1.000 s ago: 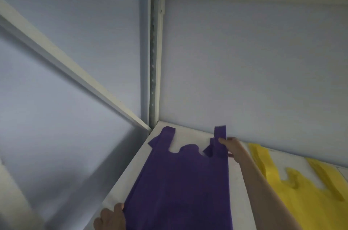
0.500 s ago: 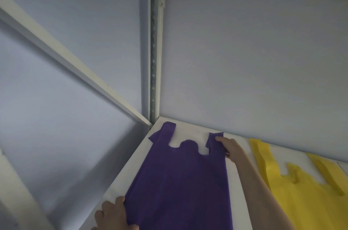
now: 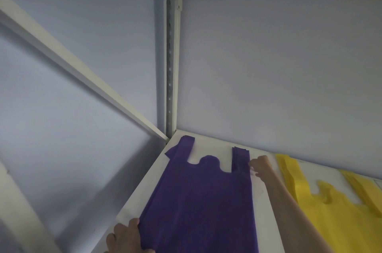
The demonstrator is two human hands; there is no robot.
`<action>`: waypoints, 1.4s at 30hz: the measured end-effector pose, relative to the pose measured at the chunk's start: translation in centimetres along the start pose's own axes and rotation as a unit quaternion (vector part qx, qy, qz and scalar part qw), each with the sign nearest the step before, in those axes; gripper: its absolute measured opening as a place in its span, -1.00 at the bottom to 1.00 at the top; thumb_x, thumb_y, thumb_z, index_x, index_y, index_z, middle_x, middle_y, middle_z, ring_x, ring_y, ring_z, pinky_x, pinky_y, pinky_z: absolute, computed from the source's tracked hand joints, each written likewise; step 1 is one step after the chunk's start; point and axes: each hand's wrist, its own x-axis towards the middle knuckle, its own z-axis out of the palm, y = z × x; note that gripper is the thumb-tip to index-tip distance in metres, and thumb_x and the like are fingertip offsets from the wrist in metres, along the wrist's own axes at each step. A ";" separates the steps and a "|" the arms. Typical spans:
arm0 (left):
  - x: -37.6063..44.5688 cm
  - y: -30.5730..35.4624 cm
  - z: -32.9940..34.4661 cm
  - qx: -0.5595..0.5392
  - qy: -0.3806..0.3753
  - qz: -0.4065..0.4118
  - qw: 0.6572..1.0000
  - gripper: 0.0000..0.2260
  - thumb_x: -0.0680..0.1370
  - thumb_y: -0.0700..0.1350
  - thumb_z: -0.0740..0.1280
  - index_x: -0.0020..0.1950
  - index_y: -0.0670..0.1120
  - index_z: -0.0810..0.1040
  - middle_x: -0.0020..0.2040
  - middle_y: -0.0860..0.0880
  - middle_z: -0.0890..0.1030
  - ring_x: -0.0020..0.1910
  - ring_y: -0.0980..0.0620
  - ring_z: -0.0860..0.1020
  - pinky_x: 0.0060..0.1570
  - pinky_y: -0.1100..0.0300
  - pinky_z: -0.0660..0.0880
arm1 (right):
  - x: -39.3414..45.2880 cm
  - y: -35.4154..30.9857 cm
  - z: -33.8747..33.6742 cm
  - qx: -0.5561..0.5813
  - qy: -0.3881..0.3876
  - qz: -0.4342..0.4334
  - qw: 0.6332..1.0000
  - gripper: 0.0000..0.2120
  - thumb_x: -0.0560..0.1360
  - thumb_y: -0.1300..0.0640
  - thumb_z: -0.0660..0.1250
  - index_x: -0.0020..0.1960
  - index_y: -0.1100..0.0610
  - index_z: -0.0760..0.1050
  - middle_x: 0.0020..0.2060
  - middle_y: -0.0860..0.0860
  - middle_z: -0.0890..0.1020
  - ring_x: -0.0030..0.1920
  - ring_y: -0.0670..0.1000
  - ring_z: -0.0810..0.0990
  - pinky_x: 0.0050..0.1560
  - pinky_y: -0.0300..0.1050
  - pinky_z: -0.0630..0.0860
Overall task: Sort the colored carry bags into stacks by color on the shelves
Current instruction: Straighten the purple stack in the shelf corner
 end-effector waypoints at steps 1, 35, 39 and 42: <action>0.2 -0.1 0.1 -0.002 0.003 -0.001 1.000 -0.40 0.39 0.17 0.30 0.38 0.13 0.20 0.21 0.00 0.34 0.27 0.04 0.36 0.32 0.26 0.28 | 0.3 0.4 0.1 0.003 -0.013 0.007 1.000 -0.87 0.44 0.42 0.21 -0.22 0.28 0.29 -0.38 0.12 0.34 -0.42 0.03 0.33 -0.34 -0.13 0.38; 13.1 9.8 -1.2 -0.247 -0.078 0.074 0.963 -0.61 0.58 -0.05 0.19 0.31 -0.26 0.38 0.31 -0.18 0.47 0.31 -0.16 0.42 0.30 0.07 0.32 | -8.9 8.2 -1.2 -0.020 -0.053 0.011 0.998 -0.65 0.44 0.17 0.39 0.09 0.24 0.30 -0.12 0.22 0.48 -0.22 0.13 0.45 -0.36 -0.13 0.36; 15.8 12.3 -0.8 -0.233 -0.086 0.038 0.968 -0.52 0.59 0.08 0.11 0.39 -0.20 0.35 0.37 -0.10 0.44 0.38 -0.16 0.34 0.33 0.06 0.29 | -11.7 8.7 -1.0 -0.150 -0.085 -0.035 0.984 -0.65 0.45 0.10 0.39 0.07 0.17 0.27 -0.06 0.13 0.53 -0.09 0.06 0.46 -0.11 -0.16 0.36; 16.8 13.5 -0.6 -0.175 -0.109 0.010 0.978 -0.43 0.56 0.20 0.08 0.40 -0.18 0.34 0.38 -0.11 0.42 0.39 -0.15 0.31 0.33 0.07 0.28 | -13.3 8.1 -1.3 -0.253 -0.074 -0.092 0.960 -0.65 0.49 -0.05 0.31 0.08 0.04 0.19 0.18 0.05 0.52 0.10 0.01 0.51 0.08 -0.23 0.42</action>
